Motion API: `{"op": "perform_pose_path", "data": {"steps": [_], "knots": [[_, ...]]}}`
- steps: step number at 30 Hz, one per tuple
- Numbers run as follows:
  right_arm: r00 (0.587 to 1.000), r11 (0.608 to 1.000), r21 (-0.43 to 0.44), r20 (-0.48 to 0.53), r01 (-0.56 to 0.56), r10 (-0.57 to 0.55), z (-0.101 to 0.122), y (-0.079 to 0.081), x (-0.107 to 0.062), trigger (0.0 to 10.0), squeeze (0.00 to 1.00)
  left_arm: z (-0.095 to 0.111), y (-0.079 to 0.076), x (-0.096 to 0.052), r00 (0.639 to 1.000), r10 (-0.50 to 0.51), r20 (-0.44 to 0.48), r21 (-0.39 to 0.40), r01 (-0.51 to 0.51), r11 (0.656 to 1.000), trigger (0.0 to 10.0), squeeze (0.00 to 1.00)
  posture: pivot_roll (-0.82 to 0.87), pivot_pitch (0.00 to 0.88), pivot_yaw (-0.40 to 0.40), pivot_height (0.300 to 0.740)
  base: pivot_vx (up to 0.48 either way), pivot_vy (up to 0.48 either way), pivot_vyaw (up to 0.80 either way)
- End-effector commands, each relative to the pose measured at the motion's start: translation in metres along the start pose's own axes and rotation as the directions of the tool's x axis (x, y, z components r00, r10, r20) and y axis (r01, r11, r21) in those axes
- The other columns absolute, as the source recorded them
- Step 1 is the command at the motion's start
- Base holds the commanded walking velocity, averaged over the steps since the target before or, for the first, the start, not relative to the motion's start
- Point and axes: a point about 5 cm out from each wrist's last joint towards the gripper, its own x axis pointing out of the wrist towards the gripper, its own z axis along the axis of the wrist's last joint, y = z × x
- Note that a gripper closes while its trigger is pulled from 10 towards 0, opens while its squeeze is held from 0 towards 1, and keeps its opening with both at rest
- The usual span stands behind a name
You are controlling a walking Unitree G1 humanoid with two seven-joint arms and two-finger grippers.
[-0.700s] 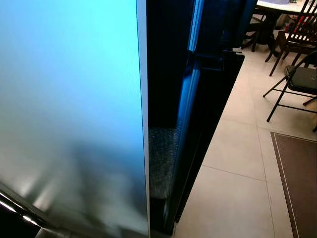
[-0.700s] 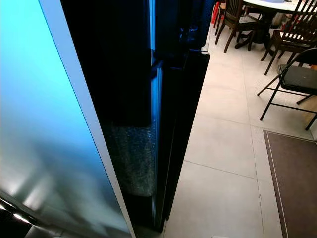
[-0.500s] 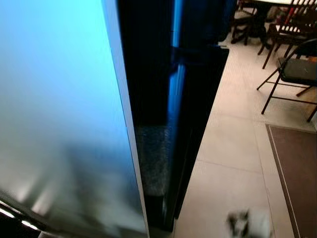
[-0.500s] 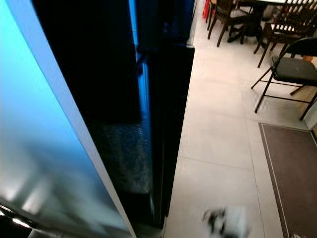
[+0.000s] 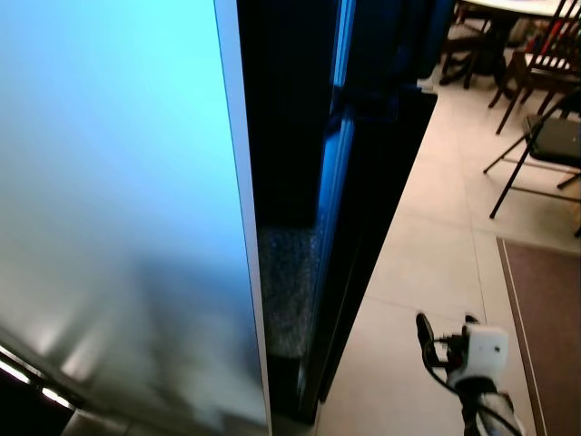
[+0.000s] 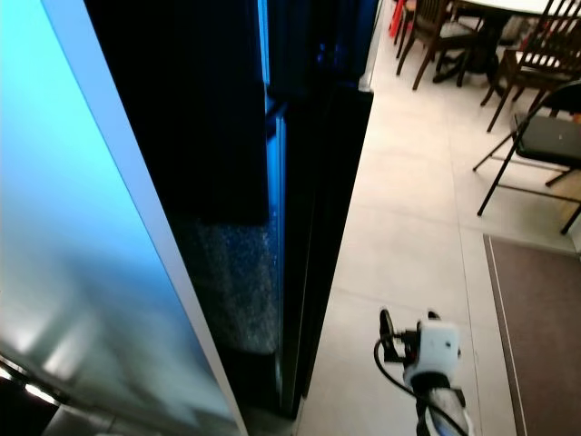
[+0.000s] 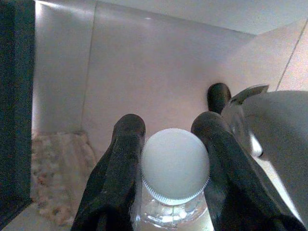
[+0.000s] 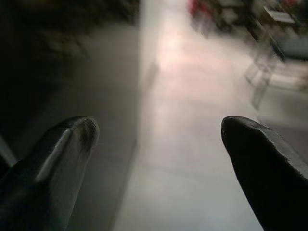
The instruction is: Restocking fridge
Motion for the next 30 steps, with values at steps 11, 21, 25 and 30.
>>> {"op": "perform_pose_path", "data": {"steps": [11, 21, 25, 30], "knots": [[0.940, 0.939, 0.064, 0.059, -0.338, 0.335, 0.031, 0.039, -0.020, 10.0, 0.00, -0.006, -0.003, -0.001, 1.000, 0.001, -0.019, -0.015, -0.002, 1.000, 10.0, 0.00, 0.00, 0.000, -0.051, 0.740, 0.000, 0.000, 0.00], [0.754, 0.733, 0.196, 0.060, -0.652, 0.654, 0.058, 0.086, -0.040, 10.0, 0.00, -0.004, -0.003, 0.000, 1.000, 0.003, -0.016, -0.033, -0.003, 0.999, 10.0, 0.00, -0.02, 0.000, -0.056, 0.740, 0.000, 0.000, 0.00], [0.778, 0.766, 0.152, 0.038, -0.624, 0.626, 0.064, 0.086, -0.034, 10.0, 0.59, -0.003, -0.003, 0.000, 1.000, 0.004, -0.014, -0.037, -0.005, 0.999, 10.0, 0.00, -0.01, 0.000, -0.054, 0.740, 0.000, 0.000, 0.00], [0.833, 0.826, 0.110, 0.068, -0.553, 0.549, 0.077, 0.087, -0.017, 10.0, 1.00, -0.003, -0.003, 0.000, 1.000, 0.005, -0.013, -0.041, -0.006, 0.999, 10.0, 0.00, -0.01, 0.000, -0.051, 0.740, 0.000, 0.000, 0.00]]}}
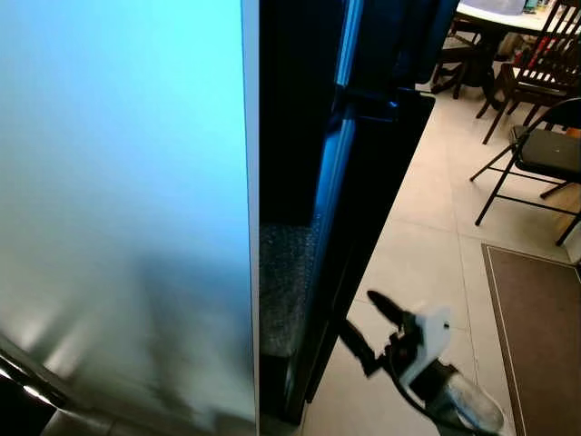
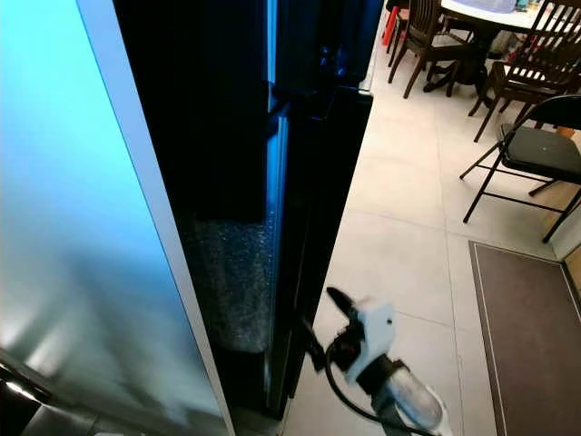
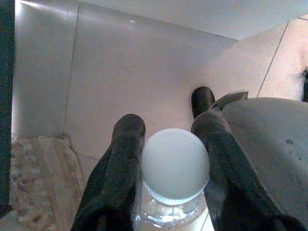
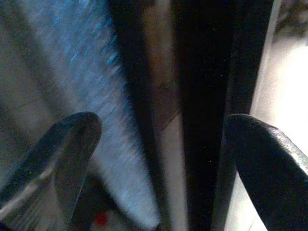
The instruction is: Restocking fridge
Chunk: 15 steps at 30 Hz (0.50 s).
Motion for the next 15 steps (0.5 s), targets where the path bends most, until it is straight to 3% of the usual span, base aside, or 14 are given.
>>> {"op": "perform_pose_path", "data": {"steps": [1, 4, 9, 14, 15], "knots": [[0.999, 0.999, -0.035, 0.021, 0.036, -0.035, 0.007, -0.002, 0.002, 10.0, 1.00, -0.004, -0.001, 0.000, 1.000, 0.001, -0.016, -0.021, -0.001, 1.000, 10.0, 0.00, -0.01, 0.000, -0.051, 0.740, 0.000, 0.000, 0.00], [0.997, 0.994, -0.078, 0.023, 0.081, -0.079, 0.015, 0.000, 0.012, 10.0, 1.00, -0.004, -0.001, 0.000, 1.000, 0.002, -0.015, -0.027, -0.002, 1.000, 10.0, 0.00, 0.00, 0.000, -0.056, 0.740, 0.000, 0.000, 0.00], [0.999, 0.999, -0.037, 0.033, -0.005, 0.006, 0.017, 0.021, 0.021, 10.0, 1.00, -0.005, -0.002, 0.000, 1.000, 0.001, -0.019, -0.031, -0.002, 1.000, 10.0, 0.00, 0.00, 0.000, -0.058, 0.740, 0.000, 0.000, 0.00], [0.999, 0.999, -0.032, 0.031, -0.024, 0.025, 0.016, 0.025, 0.023, 10.0, 1.00, -0.005, -0.003, 0.000, 1.000, -0.001, -0.020, -0.031, 0.000, 1.000, 10.0, 0.00, 0.00, 0.000, -0.058, 0.740, 0.000, 0.000, 0.00], [0.999, 0.999, -0.044, 0.033, -0.003, 0.004, 0.018, 0.023, 0.026, 10.0, 0.86, -0.005, -0.003, 0.000, 1.000, -0.003, -0.021, -0.030, 0.002, 1.000, 10.0, 0.00, 0.00, 0.000, -0.060, 0.740, 0.000, 0.000, 0.00]]}}
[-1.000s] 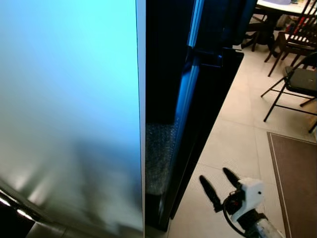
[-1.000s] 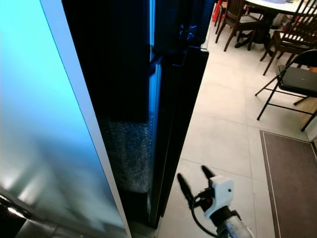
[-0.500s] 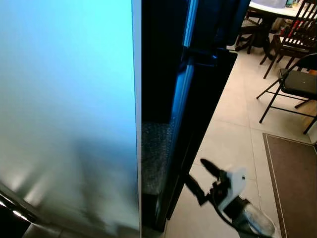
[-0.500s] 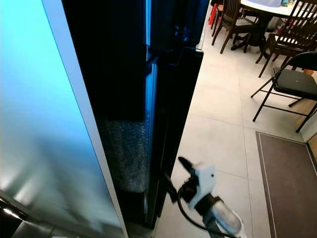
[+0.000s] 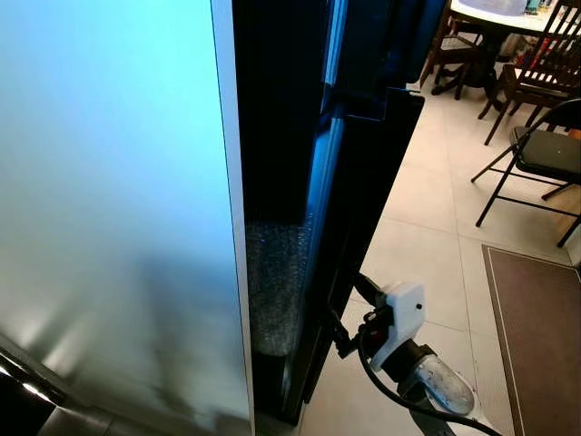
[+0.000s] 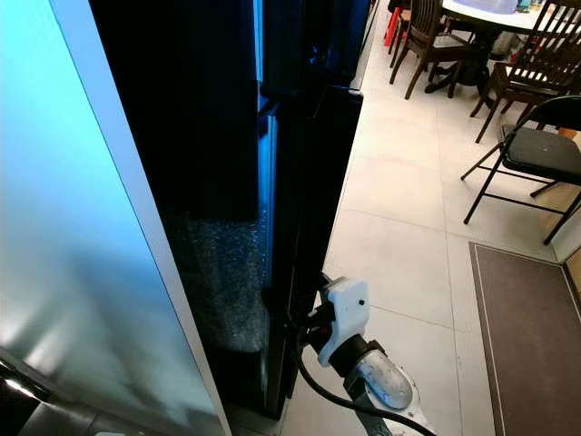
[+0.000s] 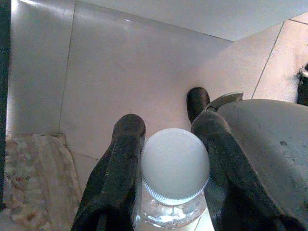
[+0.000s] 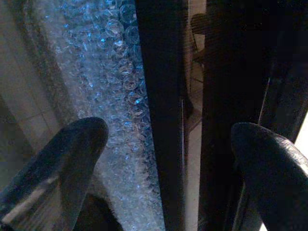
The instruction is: Restocking fridge
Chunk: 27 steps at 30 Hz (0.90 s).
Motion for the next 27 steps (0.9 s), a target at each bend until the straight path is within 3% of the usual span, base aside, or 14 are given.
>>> {"op": "perform_pose_path", "data": {"steps": [1, 2, 3, 27], "knots": [[1.000, 0.999, -0.032, 0.016, 0.025, -0.024, 0.007, -0.001, 0.003, 10.0, 0.86, -0.005, -0.002, 0.000, 1.000, -0.002, -0.020, -0.022, 0.002, 1.000, 10.0, 0.00, 0.00, 0.000, -0.062, 0.740, 0.000, 0.000, 0.00], [0.999, 0.998, -0.042, 0.015, 0.039, -0.038, 0.008, -0.003, 0.004, 10.0, 0.07, -0.005, -0.002, 0.000, 1.000, -0.003, -0.020, -0.022, 0.002, 1.000, 10.0, 0.00, 0.00, 0.000, -0.062, 0.740, 0.000, 0.000, 0.00], [0.998, 0.996, -0.064, 0.016, 0.061, -0.060, 0.009, -0.006, 0.005, 10.0, 0.00, -0.005, -0.002, 0.000, 1.000, -0.004, -0.020, -0.023, 0.004, 1.000, 10.0, 0.00, 0.00, 0.000, -0.064, 0.740, 0.000, 0.000, 0.00], [0.998, 0.997, -0.063, 0.037, 0.044, -0.041, 0.014, 0.000, 0.021, 10.0, 0.00, -0.007, -0.005, -0.001, 1.000, -0.018, -0.024, -0.024, 0.018, 1.000, 10.0, 0.00, 0.00, 0.000, -0.073, 0.740, 0.000, 0.000, 0.00]]}}
